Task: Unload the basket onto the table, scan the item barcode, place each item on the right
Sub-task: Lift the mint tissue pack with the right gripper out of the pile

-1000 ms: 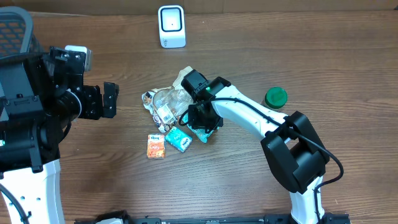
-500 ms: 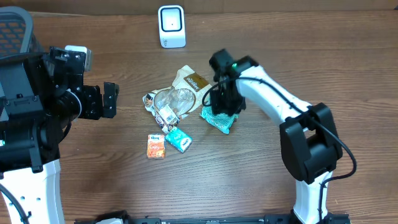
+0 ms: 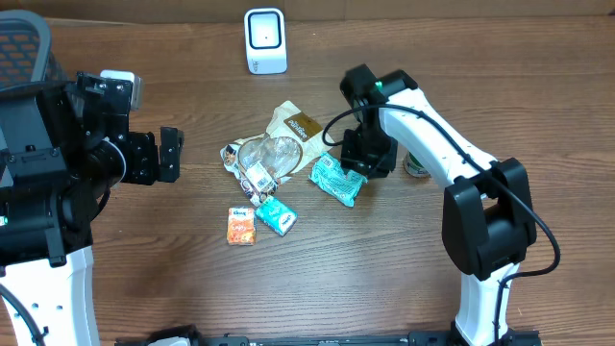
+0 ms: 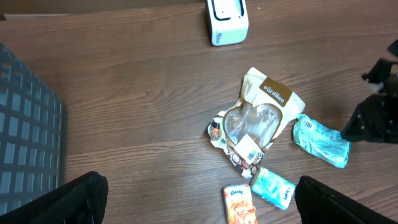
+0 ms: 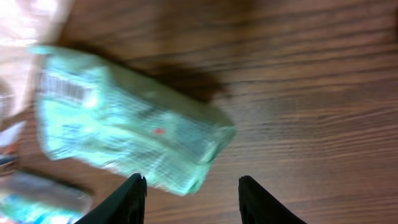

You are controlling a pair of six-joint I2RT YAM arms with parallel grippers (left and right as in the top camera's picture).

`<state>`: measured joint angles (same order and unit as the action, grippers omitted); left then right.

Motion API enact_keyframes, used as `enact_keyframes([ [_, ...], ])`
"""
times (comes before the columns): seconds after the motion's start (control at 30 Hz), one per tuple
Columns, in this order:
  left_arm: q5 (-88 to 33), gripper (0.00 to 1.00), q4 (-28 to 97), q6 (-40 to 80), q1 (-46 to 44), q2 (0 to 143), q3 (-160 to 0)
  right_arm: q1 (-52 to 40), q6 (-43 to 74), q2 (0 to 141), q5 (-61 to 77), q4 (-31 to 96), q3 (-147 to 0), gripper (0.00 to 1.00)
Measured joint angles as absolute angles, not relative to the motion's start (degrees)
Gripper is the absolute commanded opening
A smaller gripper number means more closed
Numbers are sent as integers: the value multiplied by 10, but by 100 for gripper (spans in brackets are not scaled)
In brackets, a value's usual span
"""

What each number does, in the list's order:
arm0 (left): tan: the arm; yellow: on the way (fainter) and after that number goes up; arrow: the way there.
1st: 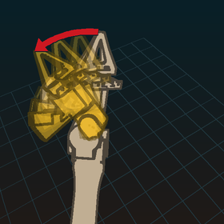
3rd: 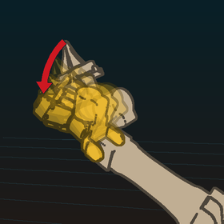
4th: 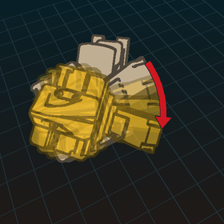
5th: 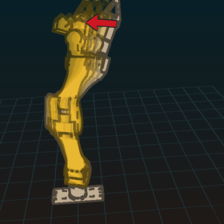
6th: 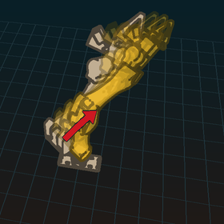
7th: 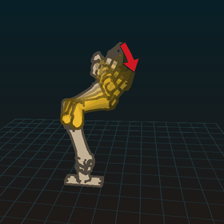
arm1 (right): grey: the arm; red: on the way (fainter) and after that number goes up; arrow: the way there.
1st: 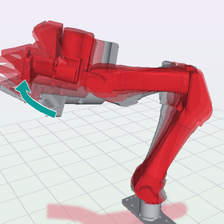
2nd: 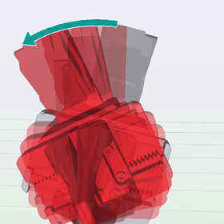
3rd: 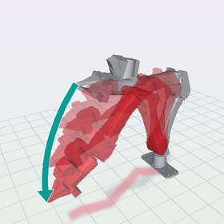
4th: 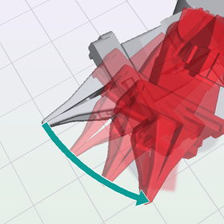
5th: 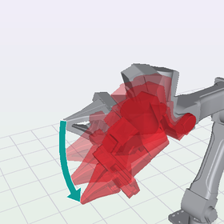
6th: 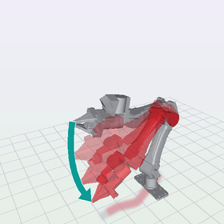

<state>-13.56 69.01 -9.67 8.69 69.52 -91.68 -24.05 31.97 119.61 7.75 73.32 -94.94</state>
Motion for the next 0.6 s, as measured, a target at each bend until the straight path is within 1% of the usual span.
enact_keyframes([
  [0.2,-136,99,690,-97,87,695,-917,-241,333,1196,101,652,-880,45],
  [0.37,-136,99,690,-97,87,695,-917,-241,334,1195,122,600,-853,35],
  [0.5,-136,100,690,-97,87,695,-917,-241,293,1195,131,563,-851,34],
  [0.6,-136,100,690,-97,87,695,-917,-241,228,1195,136,537,-851,34],
])
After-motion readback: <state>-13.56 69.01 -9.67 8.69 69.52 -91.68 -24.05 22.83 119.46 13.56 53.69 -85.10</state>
